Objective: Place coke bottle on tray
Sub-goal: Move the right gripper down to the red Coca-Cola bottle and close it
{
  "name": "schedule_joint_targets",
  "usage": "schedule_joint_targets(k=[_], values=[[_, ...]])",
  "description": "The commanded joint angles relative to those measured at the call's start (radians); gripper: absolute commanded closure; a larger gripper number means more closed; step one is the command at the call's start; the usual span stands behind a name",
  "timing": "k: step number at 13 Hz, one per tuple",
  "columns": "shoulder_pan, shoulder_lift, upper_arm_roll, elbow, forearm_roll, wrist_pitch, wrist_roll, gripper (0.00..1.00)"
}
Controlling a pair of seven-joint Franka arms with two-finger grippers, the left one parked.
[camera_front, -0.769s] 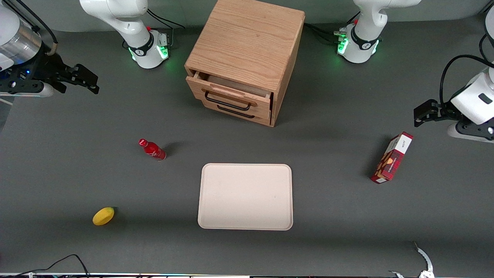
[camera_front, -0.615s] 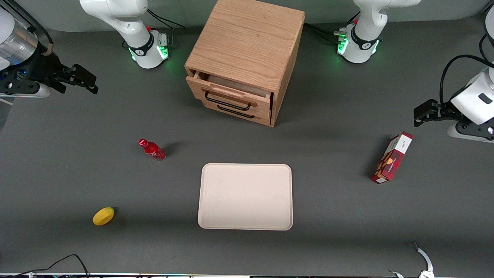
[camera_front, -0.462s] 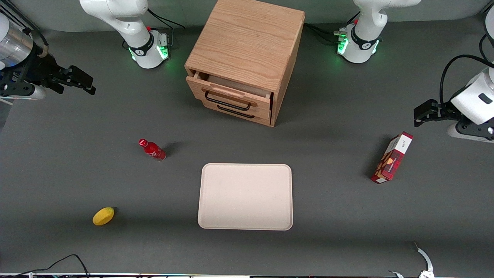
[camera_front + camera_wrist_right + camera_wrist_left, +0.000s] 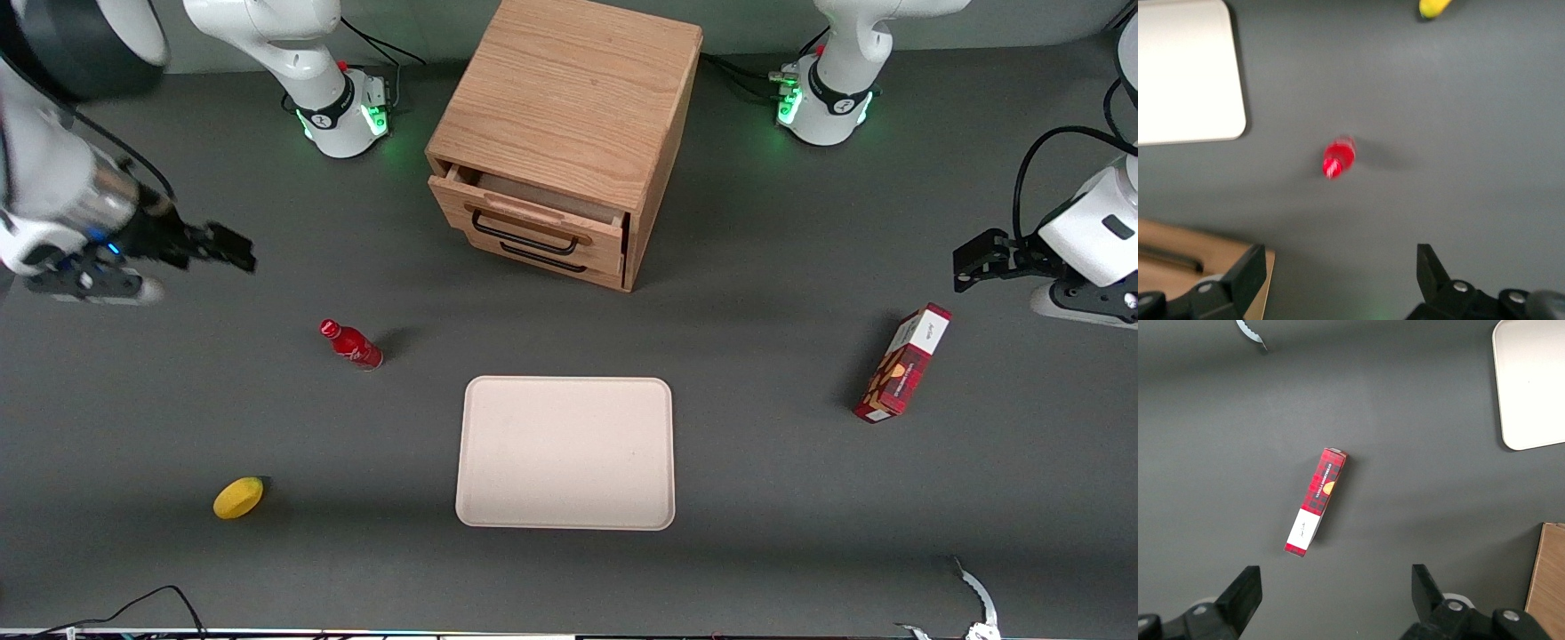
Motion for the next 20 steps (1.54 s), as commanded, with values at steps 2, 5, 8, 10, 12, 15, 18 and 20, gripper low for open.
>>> schedule_joint_targets(k=[2,5,8,10,12,15,18,20], values=[[0.022,0.05,0.003,-0.218,0.013,0.343,0.041,0.0],[0.039,0.084,0.032,-0.326,0.01,0.527,0.094,0.0],[0.039,0.096,0.032,-0.388,0.009,0.624,0.094,0.0],[0.037,0.096,0.032,-0.42,-0.023,0.664,0.095,0.0],[0.036,0.096,0.032,-0.431,-0.028,0.673,0.094,0.07],[0.039,0.093,0.033,-0.436,-0.028,0.672,0.095,0.48],[0.039,0.087,0.041,-0.434,-0.03,0.666,0.094,0.97],[0.039,0.084,0.041,-0.425,-0.031,0.647,0.094,0.97]])
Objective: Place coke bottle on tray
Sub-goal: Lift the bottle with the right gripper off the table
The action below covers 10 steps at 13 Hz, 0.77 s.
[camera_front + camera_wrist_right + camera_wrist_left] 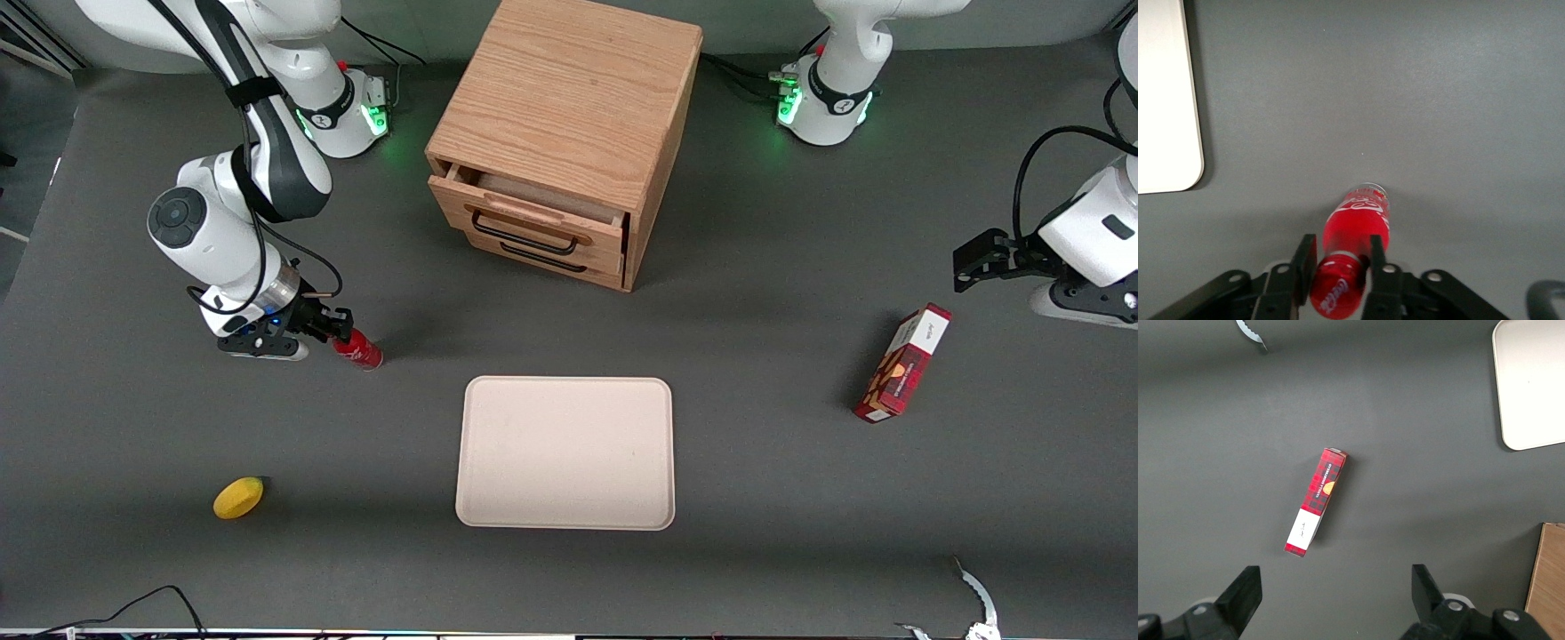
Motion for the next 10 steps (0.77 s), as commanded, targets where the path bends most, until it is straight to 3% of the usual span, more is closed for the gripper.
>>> schedule_joint_targets(k=[1,4,10], values=[[0.003,-0.028,0.005,0.013,-0.019,-0.038,0.017,0.98],[0.002,-0.045,0.01,0.186,-0.019,-0.282,0.017,0.98],[0.034,0.085,0.014,0.829,-0.019,-0.889,0.023,1.0]])
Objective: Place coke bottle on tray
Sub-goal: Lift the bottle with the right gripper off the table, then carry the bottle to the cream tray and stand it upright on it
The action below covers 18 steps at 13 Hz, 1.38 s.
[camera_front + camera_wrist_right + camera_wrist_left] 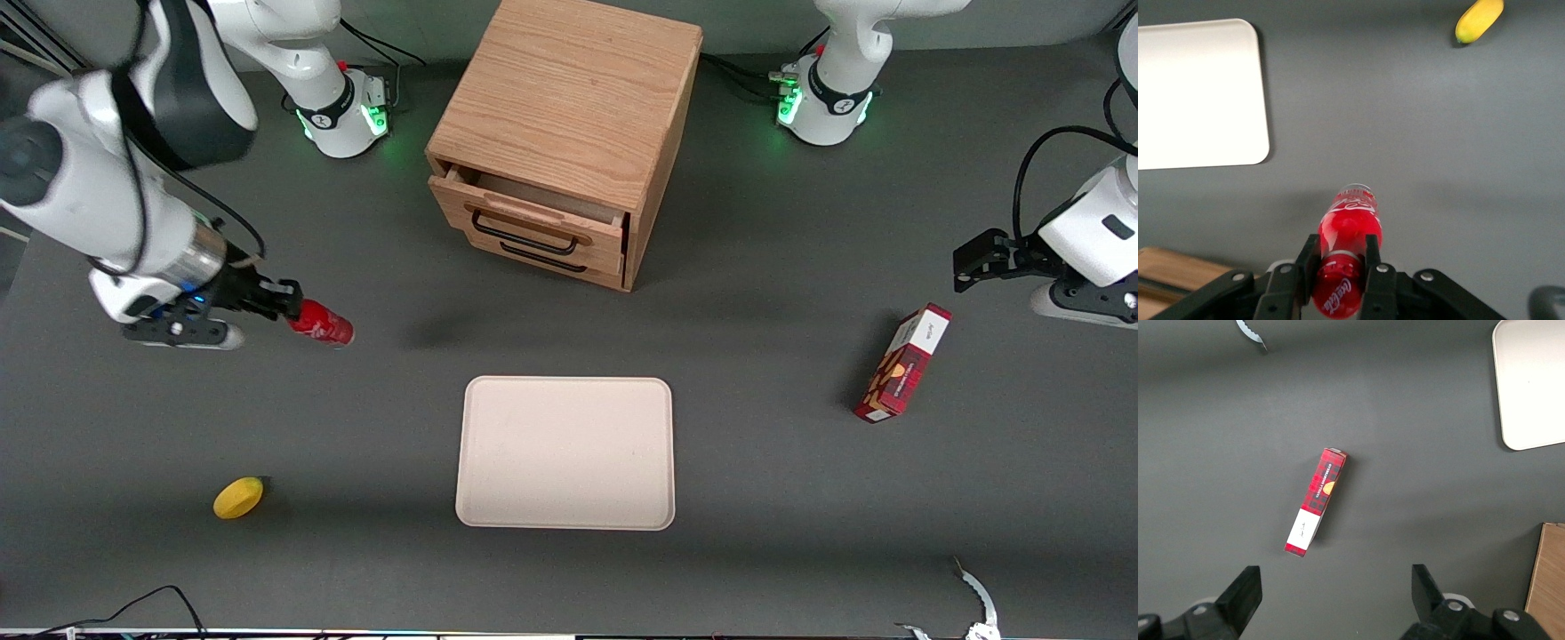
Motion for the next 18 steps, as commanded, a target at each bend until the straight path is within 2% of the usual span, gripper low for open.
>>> schedule_joint_targets(k=[1,3,5,7,9,12,14,18], values=[[0.046,0.202,0.004,0.418,-0.019,-0.296,0.06,1.0],[0.089,0.376,0.023,0.709,-0.022,-0.415,0.155,1.0],[0.126,0.471,0.046,0.786,-0.028,-0.35,0.232,1.0],[0.178,0.543,0.049,0.788,-0.064,-0.203,0.373,1.0],[0.211,0.626,0.078,0.788,-0.132,-0.071,0.486,1.0],[0.223,0.726,0.142,0.785,-0.305,0.036,0.589,1.0],[0.227,0.783,0.174,0.783,-0.385,0.12,0.683,1.0],[0.249,0.843,0.182,0.779,-0.443,0.166,0.755,1.0]])
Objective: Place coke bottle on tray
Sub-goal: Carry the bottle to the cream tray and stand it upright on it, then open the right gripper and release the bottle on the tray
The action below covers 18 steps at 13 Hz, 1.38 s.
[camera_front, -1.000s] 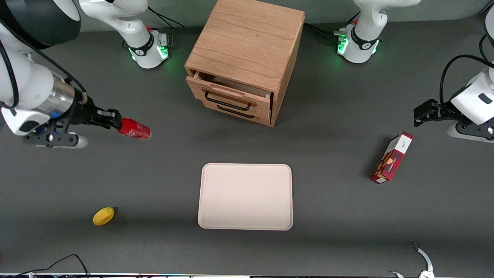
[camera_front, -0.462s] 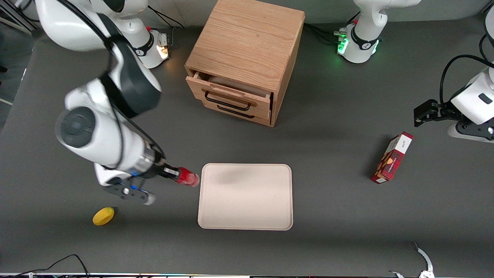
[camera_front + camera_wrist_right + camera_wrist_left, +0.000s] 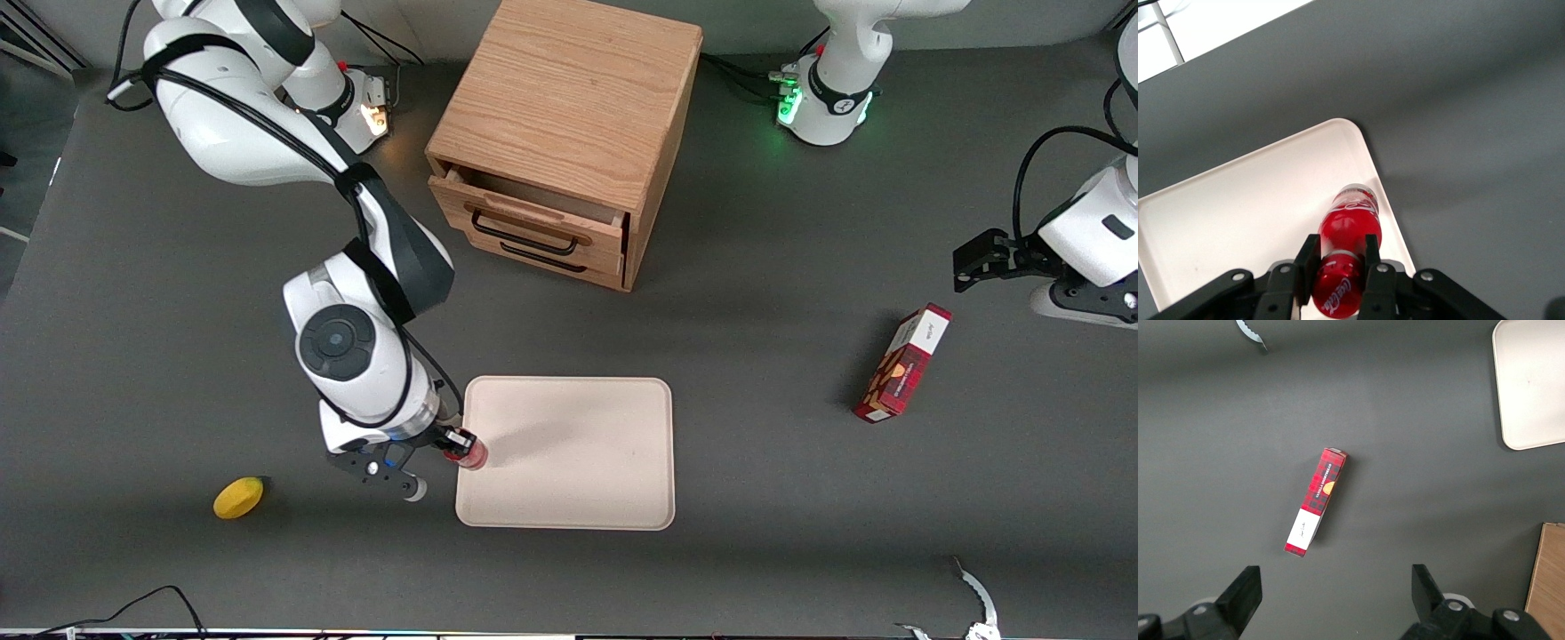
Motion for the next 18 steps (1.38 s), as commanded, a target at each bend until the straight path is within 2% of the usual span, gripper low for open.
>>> schedule_joint_targets(k=[1,3,7,8,9,12,14,17,18], values=[[0.015,0.039,0.013,0.038,-0.074,0.008,0.059,1.0],[0.015,0.039,0.013,-0.019,-0.112,0.075,0.102,1.0],[0.012,0.044,0.022,-0.03,-0.114,0.11,0.108,1.0],[0.007,0.045,0.024,-0.03,-0.113,0.11,0.107,0.41],[0.004,0.042,0.024,-0.03,-0.114,0.11,0.099,0.0],[-0.005,0.016,0.051,-0.03,-0.113,0.077,0.09,0.0],[-0.008,-0.075,0.07,-0.03,-0.113,-0.055,0.012,0.0],[-0.147,-0.261,0.241,-0.036,-0.108,-0.323,-0.17,0.0],[-0.178,-0.321,0.254,-0.037,-0.097,-0.425,-0.252,0.0]])
